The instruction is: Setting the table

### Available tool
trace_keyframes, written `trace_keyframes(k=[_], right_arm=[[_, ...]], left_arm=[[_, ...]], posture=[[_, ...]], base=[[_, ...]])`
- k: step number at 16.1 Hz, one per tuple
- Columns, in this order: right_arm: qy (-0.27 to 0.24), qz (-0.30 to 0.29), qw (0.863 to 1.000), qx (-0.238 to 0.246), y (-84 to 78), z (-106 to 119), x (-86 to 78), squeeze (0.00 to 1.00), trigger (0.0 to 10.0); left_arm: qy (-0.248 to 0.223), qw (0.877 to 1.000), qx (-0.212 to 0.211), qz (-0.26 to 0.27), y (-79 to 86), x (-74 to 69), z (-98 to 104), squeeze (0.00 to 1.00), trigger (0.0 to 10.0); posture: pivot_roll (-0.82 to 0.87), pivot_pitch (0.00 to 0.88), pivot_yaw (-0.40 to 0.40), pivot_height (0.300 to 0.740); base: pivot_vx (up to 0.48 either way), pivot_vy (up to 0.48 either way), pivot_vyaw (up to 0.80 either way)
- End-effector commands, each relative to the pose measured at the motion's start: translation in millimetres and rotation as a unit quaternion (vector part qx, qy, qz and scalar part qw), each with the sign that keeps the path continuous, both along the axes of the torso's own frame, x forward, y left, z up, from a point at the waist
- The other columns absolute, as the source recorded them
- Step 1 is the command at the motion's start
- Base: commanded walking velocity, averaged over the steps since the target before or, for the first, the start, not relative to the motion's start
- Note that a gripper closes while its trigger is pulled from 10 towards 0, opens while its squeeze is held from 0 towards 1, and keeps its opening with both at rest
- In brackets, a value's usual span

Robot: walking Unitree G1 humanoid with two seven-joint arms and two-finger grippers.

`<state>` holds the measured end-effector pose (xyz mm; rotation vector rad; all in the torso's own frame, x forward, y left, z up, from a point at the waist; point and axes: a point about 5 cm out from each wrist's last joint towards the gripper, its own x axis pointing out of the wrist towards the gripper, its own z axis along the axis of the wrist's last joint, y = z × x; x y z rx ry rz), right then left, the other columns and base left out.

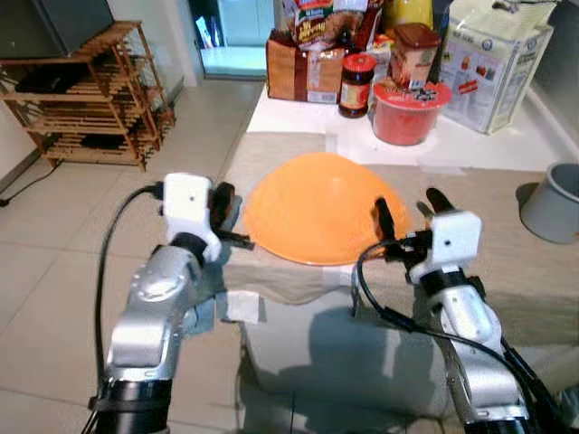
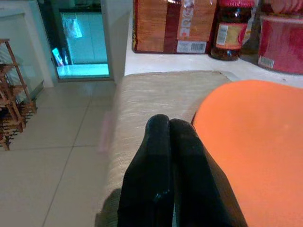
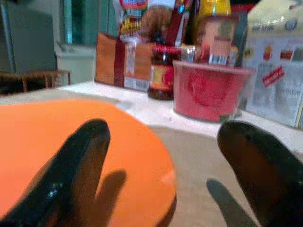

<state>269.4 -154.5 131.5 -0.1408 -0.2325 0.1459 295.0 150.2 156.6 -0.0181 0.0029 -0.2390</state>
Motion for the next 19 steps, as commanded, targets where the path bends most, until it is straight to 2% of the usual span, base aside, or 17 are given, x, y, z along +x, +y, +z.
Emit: trace_keyframes(k=[1,3,7,8,12,16,19], right_arm=[[-0.009,0.007,1.000,-0.002,3.8,3,1.8,0.00,10.0],[-0.006,0.008,1.000,0.000,5.9,1,3.2,0.00,10.0],[-0.016,0.004,1.000,-0.004,4.5,4,4.7,0.00,10.0],[-0.030,0.004,0.999,-0.011,4.7,9,4.7,0.00,10.0],[-0.033,0.000,0.999,-0.012,1.3,11,2.6,0.00,10.0],[-0.010,0.004,0.999,0.045,-0.5,15,0.2,0.00,10.0],[0.008,0.006,0.995,0.095,-5.6,21,2.2,0.00,10.0]], left_arm=[[-0.003,1.000,-0.012,-0.006,-2.3,-1.7,1,0.00,10.0],[0.008,1.000,-0.030,0.004,-0.2,-3.4,-5,0.00,10.0],[0.007,1.000,-0.018,-0.005,-1.9,-4.8,-7,0.00,10.0],[0.011,0.999,-0.017,-0.036,-5.7,1.0,-3,0.00,10.0],[0.004,0.998,0.013,-0.065,-5.9,23.9,8,0.00,10.0],[0.039,0.992,0.023,-0.119,-19.9,39.2,6,0.00,10.0],[0.040,0.988,0.036,-0.146,-26.1,47.2,9,0.00,10.0]], posture=[[-0.07,0.000,0.069,0.736],[-0.07,0.000,0.074,0.736],[-0.07,0.000,0.068,0.736],[-0.07,0.000,0.065,0.736],[-0.09,0.000,0.079,0.736],[-0.11,0.000,0.082,0.736],[-0.11,0.000,0.083,0.736]], base=[[0.000,0.000,0.00],[0.000,0.000,0.00],[0.000,0.000,0.00],[0.000,0.000,0.00],[0.000,0.000,0.00],[0.000,0.000,0.00],[0.000,0.000,0.00]])
